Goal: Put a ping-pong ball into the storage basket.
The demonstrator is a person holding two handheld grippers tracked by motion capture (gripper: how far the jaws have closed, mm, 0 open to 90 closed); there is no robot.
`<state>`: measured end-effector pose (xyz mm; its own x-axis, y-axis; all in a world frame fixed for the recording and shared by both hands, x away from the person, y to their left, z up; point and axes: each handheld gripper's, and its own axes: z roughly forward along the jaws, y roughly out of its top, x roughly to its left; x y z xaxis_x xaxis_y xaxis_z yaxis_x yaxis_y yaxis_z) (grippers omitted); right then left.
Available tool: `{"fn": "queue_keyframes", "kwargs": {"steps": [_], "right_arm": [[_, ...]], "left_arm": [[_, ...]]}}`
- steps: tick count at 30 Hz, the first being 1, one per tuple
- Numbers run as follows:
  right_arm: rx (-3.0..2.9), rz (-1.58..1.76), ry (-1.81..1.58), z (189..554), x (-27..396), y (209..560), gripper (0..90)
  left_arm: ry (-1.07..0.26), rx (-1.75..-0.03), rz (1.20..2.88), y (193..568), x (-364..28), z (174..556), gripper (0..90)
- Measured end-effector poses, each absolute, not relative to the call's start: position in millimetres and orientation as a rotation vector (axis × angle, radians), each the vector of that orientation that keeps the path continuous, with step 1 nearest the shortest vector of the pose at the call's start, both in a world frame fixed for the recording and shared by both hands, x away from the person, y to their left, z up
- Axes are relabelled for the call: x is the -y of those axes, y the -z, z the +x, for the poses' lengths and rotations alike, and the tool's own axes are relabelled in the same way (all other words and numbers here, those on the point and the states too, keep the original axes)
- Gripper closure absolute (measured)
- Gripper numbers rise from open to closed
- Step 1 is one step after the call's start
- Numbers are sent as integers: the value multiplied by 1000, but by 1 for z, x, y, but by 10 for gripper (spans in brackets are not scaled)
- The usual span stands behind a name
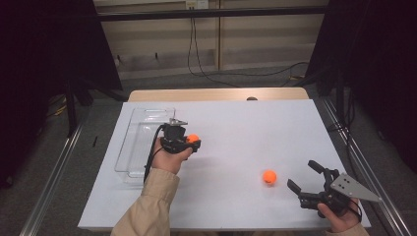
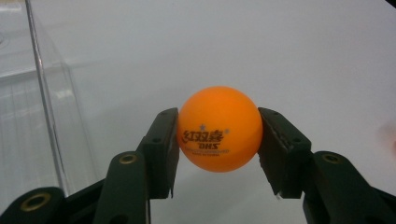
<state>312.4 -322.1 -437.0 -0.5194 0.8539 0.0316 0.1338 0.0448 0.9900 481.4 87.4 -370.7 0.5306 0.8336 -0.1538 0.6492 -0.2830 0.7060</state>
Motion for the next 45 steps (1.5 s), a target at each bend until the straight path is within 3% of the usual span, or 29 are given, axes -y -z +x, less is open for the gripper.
{"fn": "queue_keyframes", "kwargs": {"steps": [45], "right_arm": [[-1716, 1009, -1537, 313, 321, 437, 43]], "left_arm": [[-311, -1190, 2073, 350, -100, 482, 510]]}}
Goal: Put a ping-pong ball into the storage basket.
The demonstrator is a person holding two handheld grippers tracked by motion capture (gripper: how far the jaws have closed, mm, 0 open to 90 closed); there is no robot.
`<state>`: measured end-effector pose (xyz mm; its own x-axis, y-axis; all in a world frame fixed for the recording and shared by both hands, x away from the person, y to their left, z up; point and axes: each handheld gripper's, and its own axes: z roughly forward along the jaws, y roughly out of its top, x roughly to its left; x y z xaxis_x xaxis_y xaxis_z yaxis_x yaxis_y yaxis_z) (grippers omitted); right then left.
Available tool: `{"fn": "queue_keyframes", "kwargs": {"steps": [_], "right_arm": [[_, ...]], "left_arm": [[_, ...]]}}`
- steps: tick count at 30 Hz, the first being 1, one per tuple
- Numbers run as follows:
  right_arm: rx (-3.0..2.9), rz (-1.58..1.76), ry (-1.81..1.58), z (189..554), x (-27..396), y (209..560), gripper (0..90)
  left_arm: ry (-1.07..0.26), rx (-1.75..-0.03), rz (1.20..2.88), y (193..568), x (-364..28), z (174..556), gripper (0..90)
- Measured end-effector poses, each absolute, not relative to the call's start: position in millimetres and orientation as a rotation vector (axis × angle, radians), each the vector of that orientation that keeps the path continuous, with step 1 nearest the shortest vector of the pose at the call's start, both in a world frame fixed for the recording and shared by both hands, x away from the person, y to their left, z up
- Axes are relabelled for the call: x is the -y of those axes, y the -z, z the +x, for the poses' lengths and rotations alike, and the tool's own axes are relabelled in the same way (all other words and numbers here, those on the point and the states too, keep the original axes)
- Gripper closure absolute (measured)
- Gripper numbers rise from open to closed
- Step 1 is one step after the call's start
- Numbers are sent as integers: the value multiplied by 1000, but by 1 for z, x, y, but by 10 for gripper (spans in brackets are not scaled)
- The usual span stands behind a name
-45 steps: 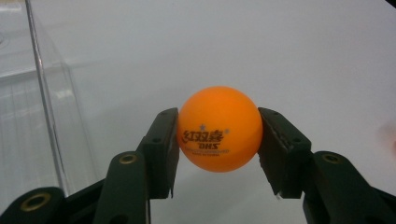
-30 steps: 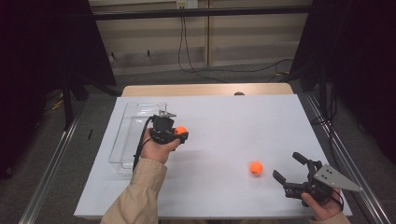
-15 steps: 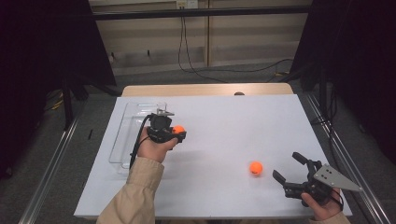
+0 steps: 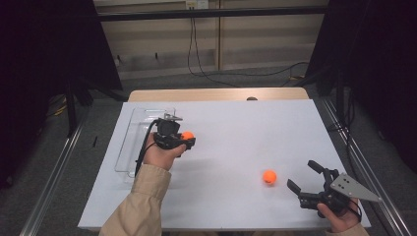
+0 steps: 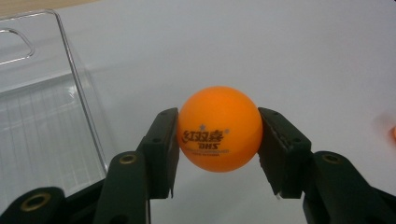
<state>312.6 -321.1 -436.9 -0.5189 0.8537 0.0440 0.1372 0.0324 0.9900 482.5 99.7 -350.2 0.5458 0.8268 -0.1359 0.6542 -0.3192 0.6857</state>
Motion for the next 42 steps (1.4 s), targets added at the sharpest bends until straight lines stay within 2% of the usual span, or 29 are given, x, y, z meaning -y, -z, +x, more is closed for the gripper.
{"fn": "queue_keyframes", "kwargs": {"steps": [42], "right_arm": [[-1718, 1007, -1530, 312, 321, 437, 43]], "left_arm": [[-337, -1202, 2084, 338, -126, 484, 511]]}}
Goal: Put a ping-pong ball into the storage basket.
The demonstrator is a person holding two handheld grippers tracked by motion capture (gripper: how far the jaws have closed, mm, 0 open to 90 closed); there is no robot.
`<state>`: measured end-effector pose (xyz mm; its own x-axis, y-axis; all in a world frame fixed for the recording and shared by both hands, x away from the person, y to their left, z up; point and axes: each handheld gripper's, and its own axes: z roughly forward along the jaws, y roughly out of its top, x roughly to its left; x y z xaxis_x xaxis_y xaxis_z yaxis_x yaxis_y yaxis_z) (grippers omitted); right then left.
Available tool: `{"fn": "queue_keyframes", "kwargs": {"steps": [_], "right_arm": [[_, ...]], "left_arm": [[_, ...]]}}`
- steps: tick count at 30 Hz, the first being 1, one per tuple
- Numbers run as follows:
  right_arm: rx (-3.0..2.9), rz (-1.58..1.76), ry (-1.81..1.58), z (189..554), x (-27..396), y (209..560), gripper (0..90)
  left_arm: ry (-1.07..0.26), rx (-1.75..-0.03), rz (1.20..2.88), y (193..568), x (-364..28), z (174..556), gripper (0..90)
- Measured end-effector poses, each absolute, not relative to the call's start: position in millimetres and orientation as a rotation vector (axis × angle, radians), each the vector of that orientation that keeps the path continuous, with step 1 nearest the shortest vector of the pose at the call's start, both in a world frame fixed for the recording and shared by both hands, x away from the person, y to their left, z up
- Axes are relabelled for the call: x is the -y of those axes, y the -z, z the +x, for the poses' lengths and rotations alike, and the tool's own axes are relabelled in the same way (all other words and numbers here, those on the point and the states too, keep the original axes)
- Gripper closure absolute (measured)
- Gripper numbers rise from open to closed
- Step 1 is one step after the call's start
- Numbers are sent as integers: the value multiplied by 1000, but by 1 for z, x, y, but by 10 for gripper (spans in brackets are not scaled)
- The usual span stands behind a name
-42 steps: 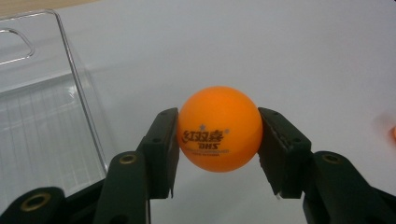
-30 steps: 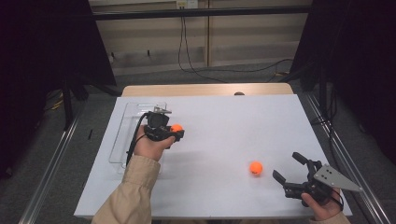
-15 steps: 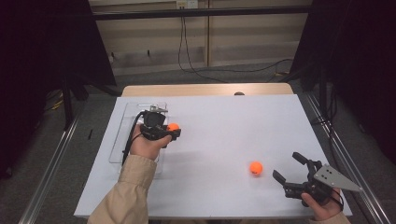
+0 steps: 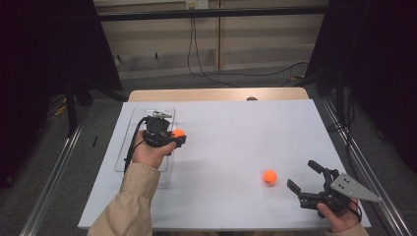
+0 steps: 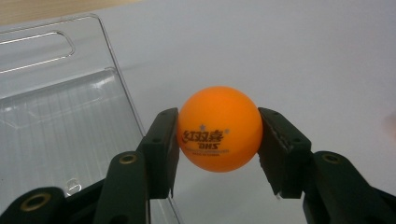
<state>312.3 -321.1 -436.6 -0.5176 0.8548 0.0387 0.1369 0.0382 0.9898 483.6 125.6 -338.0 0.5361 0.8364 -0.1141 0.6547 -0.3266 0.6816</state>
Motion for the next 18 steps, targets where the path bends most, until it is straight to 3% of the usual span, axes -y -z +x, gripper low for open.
{"fn": "queue_keyframes", "kwargs": {"steps": [18], "right_arm": [[-1722, 998, -1529, 312, 321, 436, 43]], "left_arm": [[-361, -1217, 2075, 333, -137, 484, 510]]}}
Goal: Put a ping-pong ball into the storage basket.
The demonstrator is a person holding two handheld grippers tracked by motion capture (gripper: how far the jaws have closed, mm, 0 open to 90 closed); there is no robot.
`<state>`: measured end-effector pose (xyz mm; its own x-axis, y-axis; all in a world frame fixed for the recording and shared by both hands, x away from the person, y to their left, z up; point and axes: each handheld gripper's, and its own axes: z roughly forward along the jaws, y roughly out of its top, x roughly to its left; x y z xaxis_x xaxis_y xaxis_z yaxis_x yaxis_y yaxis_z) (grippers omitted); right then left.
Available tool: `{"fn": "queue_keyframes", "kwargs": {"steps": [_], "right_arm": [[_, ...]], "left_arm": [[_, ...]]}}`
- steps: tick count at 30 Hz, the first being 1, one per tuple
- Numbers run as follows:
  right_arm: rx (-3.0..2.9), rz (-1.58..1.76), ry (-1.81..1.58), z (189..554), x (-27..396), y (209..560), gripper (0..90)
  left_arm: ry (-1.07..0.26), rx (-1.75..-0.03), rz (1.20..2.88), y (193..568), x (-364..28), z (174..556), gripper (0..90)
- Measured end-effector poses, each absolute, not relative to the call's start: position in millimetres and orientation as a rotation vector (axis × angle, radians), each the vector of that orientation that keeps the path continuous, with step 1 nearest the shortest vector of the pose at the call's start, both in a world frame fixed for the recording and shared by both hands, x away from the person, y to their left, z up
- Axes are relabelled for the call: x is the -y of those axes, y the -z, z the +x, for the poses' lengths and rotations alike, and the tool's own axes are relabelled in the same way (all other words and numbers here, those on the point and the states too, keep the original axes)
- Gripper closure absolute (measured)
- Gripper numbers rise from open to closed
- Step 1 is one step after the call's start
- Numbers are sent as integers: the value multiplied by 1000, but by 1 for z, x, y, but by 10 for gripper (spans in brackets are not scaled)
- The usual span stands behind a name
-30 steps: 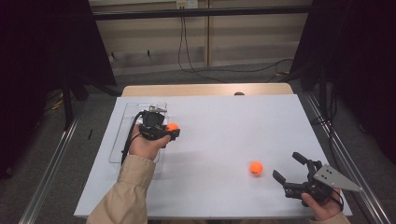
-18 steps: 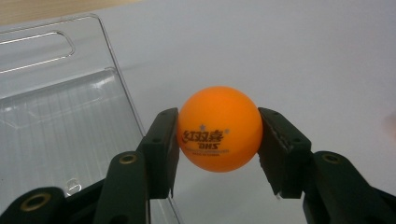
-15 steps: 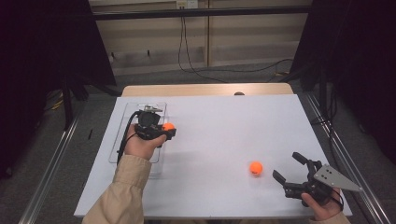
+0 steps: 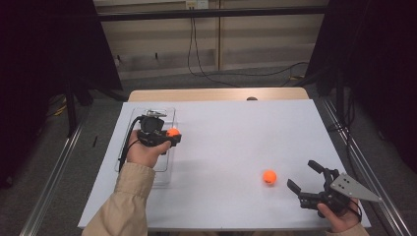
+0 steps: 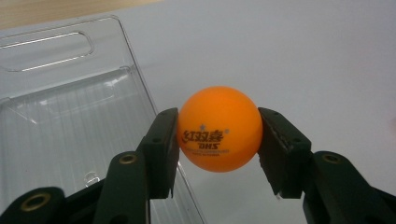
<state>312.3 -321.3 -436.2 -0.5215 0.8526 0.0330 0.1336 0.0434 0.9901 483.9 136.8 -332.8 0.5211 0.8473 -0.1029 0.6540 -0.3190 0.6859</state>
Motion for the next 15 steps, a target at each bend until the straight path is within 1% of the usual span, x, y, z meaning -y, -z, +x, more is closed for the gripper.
{"fn": "queue_keyframes", "kwargs": {"steps": [3, 5, 15], "right_arm": [[-1722, 1001, -1532, 312, 321, 436, 46], [-1714, 1007, -1532, 312, 321, 436, 46], [-1721, 995, -1527, 312, 323, 436, 45]], "left_arm": [[-358, -1236, 2040, 333, -136, 483, 510], [-365, -1226, 2059, 332, -138, 484, 510], [-370, -1240, 2045, 331, -146, 484, 511]]}}
